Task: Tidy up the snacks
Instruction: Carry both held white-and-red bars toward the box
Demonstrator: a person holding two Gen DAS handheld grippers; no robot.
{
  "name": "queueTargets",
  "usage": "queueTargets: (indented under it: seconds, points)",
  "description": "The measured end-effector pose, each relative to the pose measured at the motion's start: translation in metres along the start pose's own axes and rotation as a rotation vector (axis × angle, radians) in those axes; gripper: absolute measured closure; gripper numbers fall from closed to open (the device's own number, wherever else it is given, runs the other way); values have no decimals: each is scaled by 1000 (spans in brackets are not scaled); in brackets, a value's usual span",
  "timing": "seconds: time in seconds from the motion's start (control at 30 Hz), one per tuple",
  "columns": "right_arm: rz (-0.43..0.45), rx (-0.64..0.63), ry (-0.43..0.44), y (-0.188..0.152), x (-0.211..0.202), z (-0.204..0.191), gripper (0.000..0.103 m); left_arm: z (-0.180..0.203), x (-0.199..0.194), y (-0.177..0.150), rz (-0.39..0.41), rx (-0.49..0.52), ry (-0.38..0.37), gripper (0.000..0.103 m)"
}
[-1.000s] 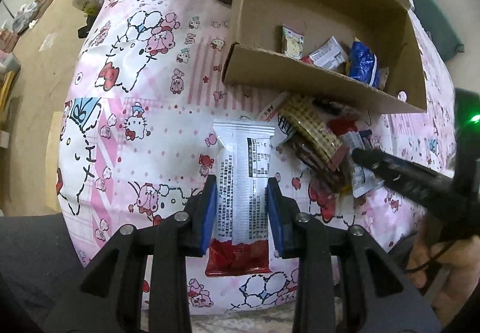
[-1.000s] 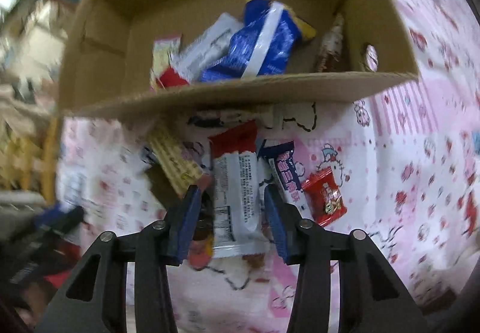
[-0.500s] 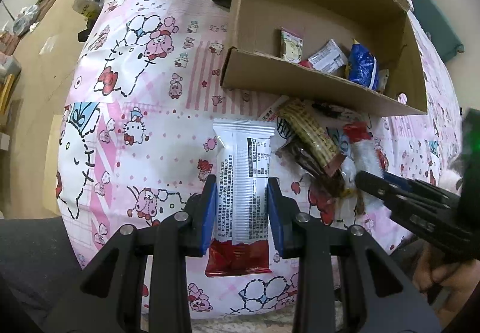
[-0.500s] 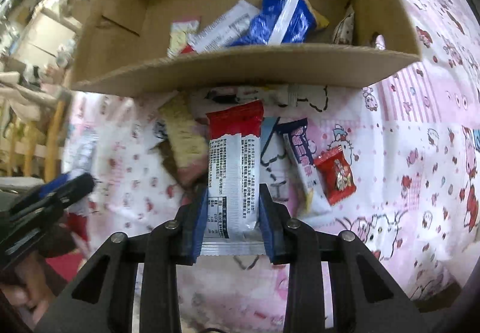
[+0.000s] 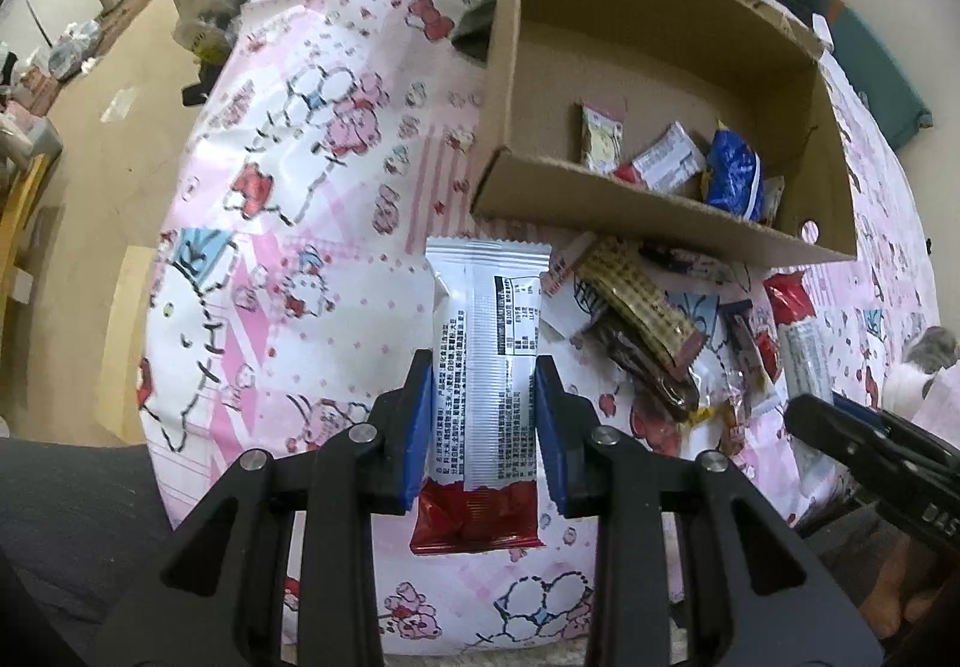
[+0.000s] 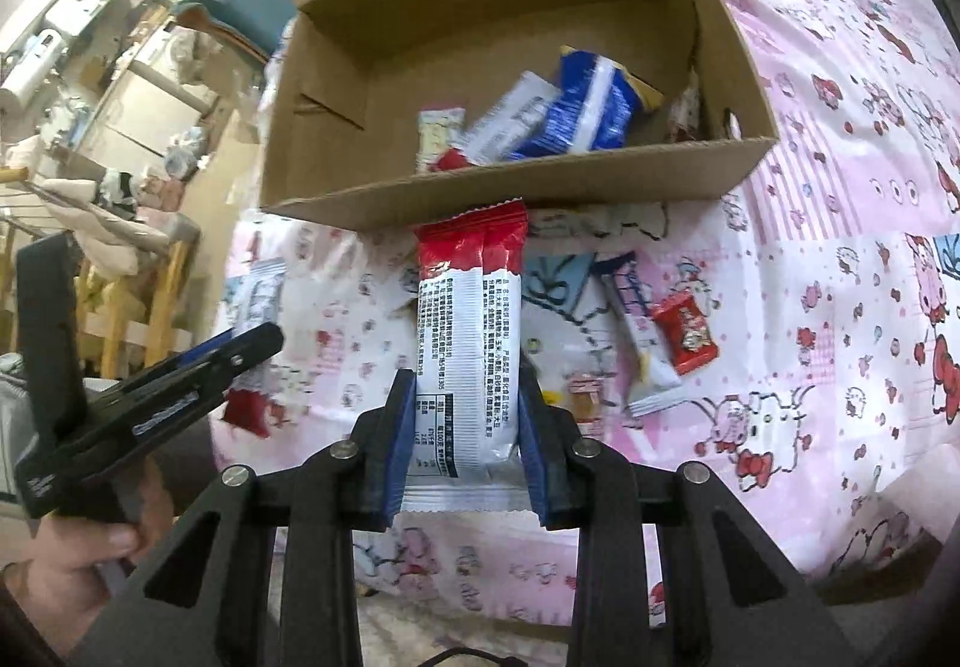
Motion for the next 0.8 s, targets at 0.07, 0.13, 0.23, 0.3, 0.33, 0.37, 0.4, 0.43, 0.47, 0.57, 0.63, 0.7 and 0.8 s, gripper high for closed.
queueTargets:
  seconds: [0.07, 0.13, 0.23, 0.3, 0.33, 0.37, 0.4, 0.43, 0.47, 0.57, 0.63, 0.7, 0.8]
  points:
    - [3, 2, 21, 2, -1, -10, 70, -3, -6, 3, 28, 0, 10, 76]
    - [32, -7, 67, 8, -12, -28, 70, -3, -15, 8, 52, -5, -1, 76]
    - [87, -36, 88, 17, -27, -46, 70, 1, -32, 20, 91, -6, -23, 76]
    - [111, -35, 107, 23, -33, -52, 70, 6, -44, 33, 117, 4, -33, 75]
    - [126, -39, 106, 28, -37, -54, 70, 9, -48, 37, 124, 5, -40, 76]
    - [142, -38, 117, 34, -42, -57, 70, 13, -54, 46, 136, 14, -50, 75]
    - [151, -39, 122, 38, -47, -57, 70, 15, -57, 51, 143, 22, -53, 75]
    - [164, -44, 121, 43, -51, -59, 70, 18, -61, 58, 156, 34, -53, 75]
    - [182, -51, 118, 51, -55, -61, 70, 22, -67, 67, 173, 52, -51, 75]
    - [228, -57, 104, 72, -59, -62, 70, 30, -73, 87, 200, 83, -48, 76]
    - [251, -55, 94, 84, -62, -57, 70, 35, -75, 99, 211, 94, -49, 75]
    - [278, -29, 86, 98, -62, -48, 70, 41, -75, 112, 219, 107, -49, 75]
    - [338, -16, 54, 122, -66, -36, 70, 50, -72, 128, 228, 123, -53, 75]
Point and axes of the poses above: each gripper's, at about its wrist camera, not at the fingertips, and x roughly the way its jaws point, z to its right, y to its top, the point moved 10 cm from there along x, roughly the way its jaws point, and after that the axes turned 1 degree about z, right-handed, at the moved point
